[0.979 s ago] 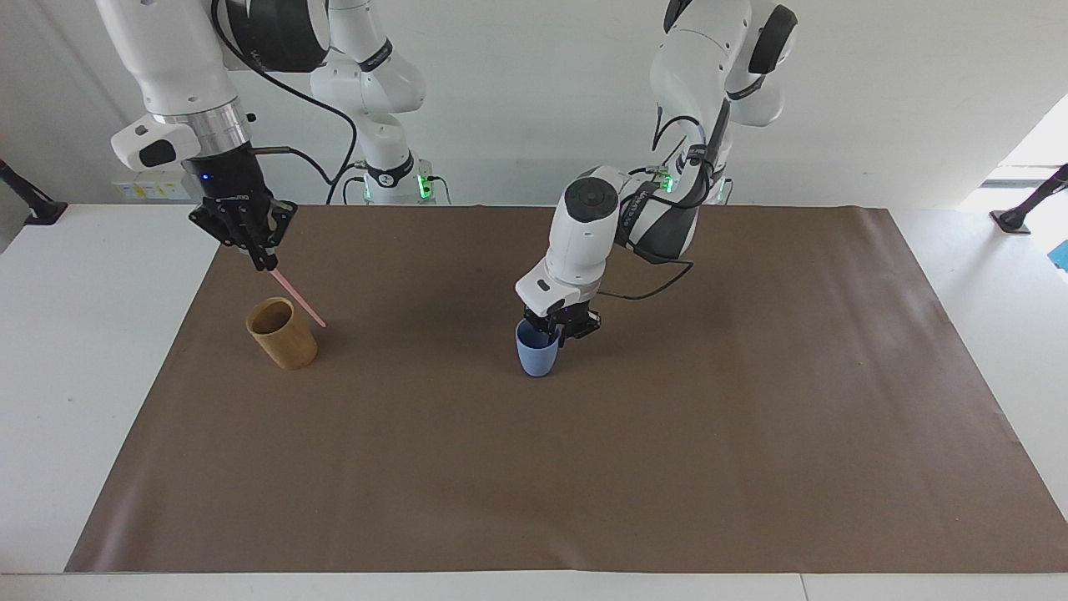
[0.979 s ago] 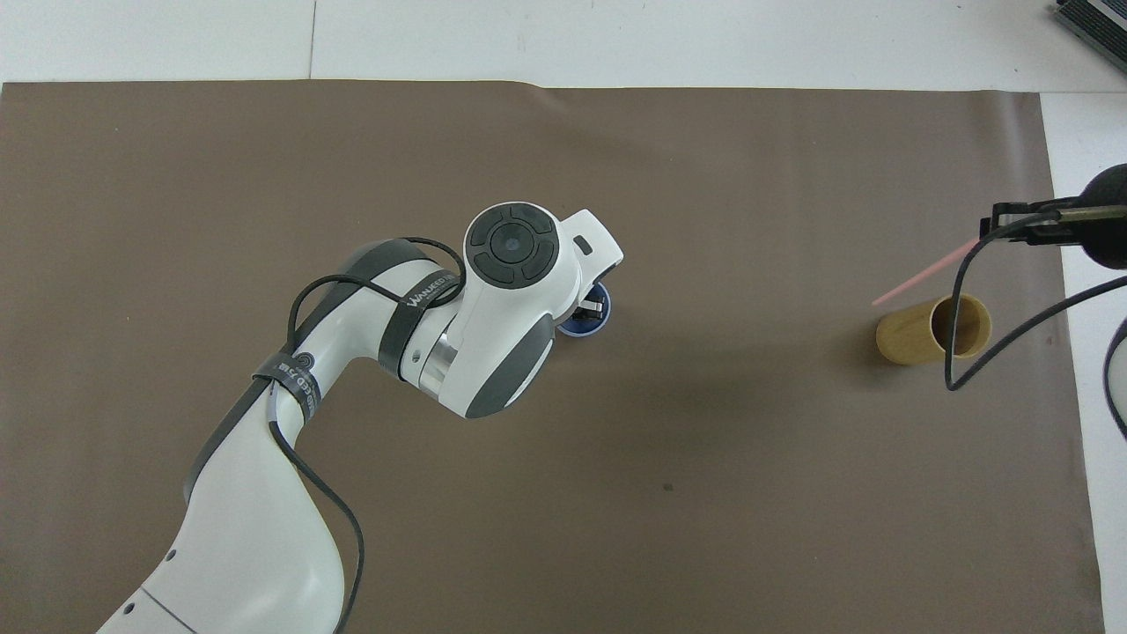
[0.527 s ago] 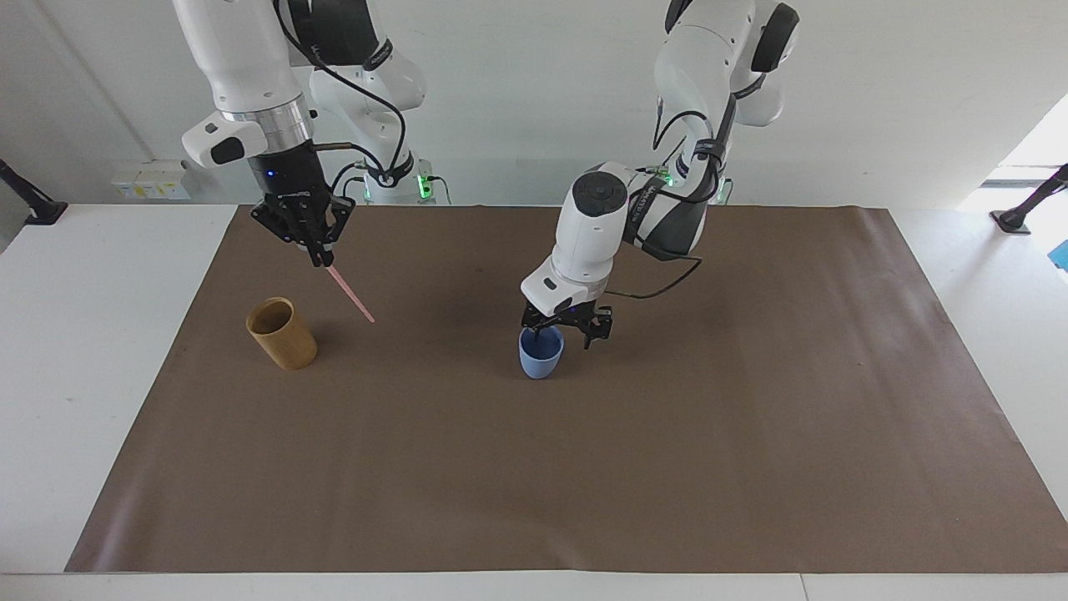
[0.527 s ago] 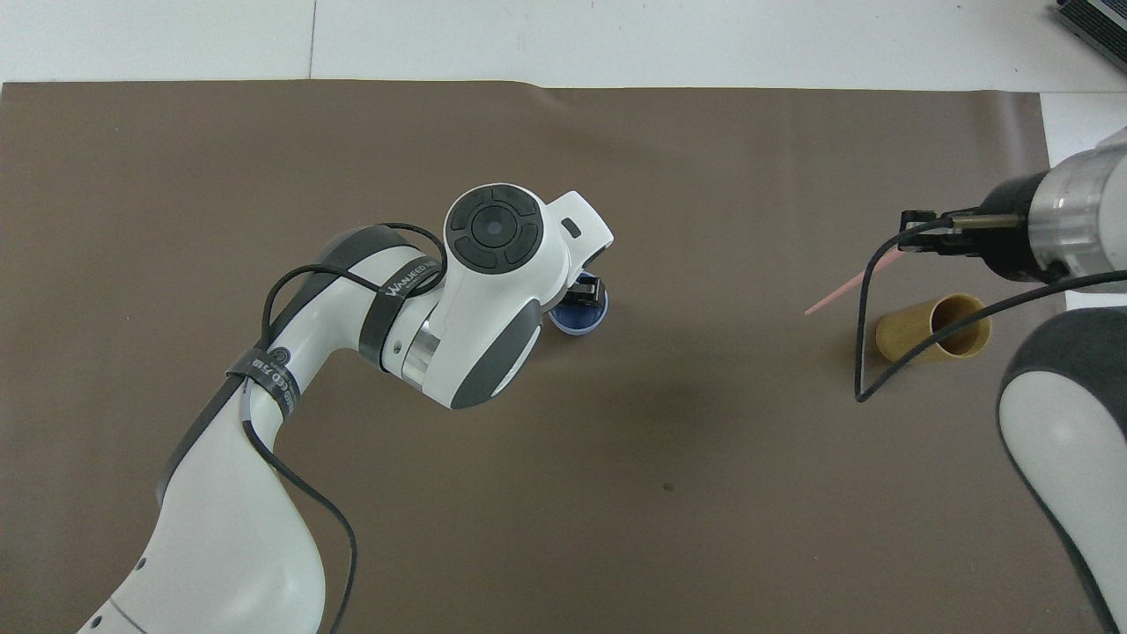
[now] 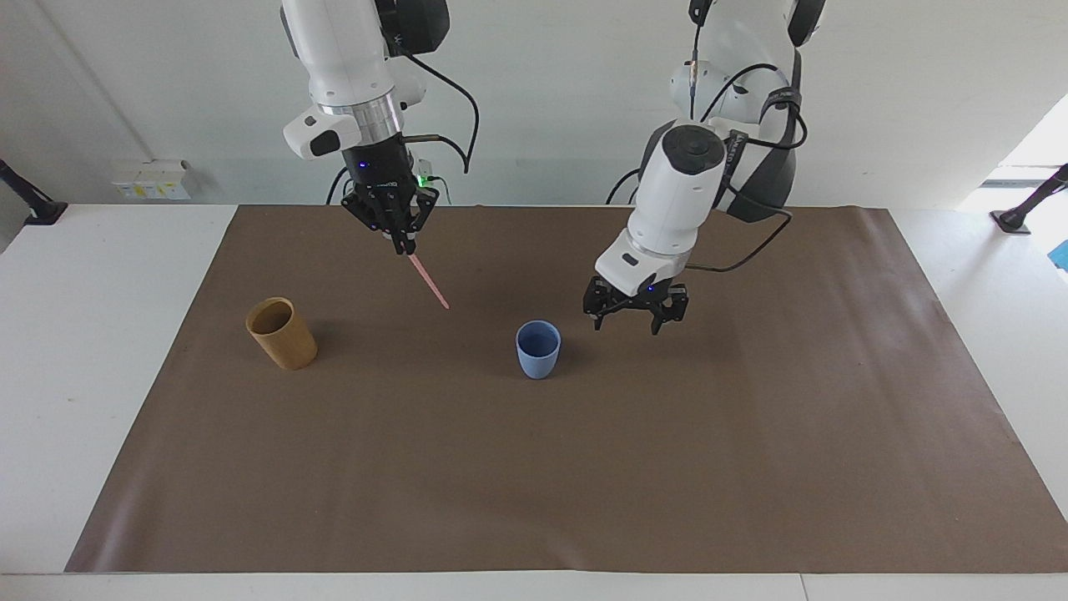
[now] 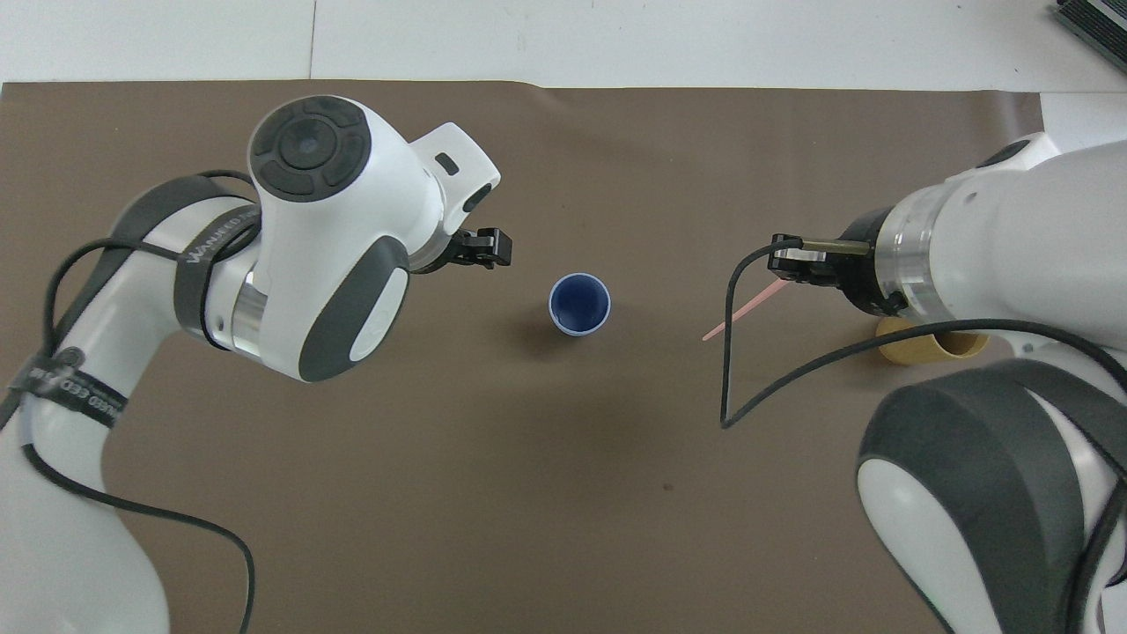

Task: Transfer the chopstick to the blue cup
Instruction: 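Withdraw the left gripper while the right gripper carries the chopstick toward the cup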

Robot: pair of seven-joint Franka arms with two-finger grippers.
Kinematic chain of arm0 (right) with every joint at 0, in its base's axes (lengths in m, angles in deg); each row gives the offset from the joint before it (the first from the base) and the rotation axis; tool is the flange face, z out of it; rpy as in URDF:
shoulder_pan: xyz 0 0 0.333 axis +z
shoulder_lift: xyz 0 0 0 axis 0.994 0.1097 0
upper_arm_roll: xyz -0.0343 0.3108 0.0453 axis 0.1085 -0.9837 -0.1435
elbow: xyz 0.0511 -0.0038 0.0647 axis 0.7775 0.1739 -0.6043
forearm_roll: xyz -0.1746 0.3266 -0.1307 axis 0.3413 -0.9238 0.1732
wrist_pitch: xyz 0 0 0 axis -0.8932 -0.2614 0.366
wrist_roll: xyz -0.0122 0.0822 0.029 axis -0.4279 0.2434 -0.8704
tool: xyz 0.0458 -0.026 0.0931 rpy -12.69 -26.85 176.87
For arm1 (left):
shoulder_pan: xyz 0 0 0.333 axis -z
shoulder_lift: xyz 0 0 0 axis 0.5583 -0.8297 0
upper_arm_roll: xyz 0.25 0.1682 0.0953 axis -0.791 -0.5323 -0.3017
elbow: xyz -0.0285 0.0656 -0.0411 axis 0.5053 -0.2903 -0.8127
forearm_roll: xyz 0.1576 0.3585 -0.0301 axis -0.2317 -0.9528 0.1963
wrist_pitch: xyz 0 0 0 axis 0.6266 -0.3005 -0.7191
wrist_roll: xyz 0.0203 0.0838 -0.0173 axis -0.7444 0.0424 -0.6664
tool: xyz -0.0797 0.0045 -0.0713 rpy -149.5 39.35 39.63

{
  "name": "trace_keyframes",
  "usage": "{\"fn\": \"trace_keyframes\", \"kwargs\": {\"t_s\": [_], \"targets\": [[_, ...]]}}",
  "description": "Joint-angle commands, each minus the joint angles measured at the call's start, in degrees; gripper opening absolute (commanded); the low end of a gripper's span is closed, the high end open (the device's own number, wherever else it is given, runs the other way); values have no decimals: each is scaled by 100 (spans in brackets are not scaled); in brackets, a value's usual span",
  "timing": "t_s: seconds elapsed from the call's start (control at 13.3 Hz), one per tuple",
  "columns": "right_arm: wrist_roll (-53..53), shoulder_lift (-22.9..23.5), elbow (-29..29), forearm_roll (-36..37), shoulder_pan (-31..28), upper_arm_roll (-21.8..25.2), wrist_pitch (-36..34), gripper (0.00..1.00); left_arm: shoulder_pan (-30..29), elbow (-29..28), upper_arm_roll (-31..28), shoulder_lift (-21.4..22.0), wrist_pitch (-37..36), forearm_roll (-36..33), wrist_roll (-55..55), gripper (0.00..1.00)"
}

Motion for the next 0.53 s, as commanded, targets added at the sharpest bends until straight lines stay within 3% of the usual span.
{"fn": "trace_keyframes", "kwargs": {"t_s": [0.0,0.3,0.45], "targets": [[-501,117,-69,-211,57,7,261,0,-606,-177,41,419,-547,18,805,100],[-1618,767,-588,113,786,7,288,0,-1476,-168,32,797,-1233,9,1876,100],[-1804,1022,-878,289,866,-2,271,0,-1767,-159,32,981,-1461,-17,2142,100]]}}
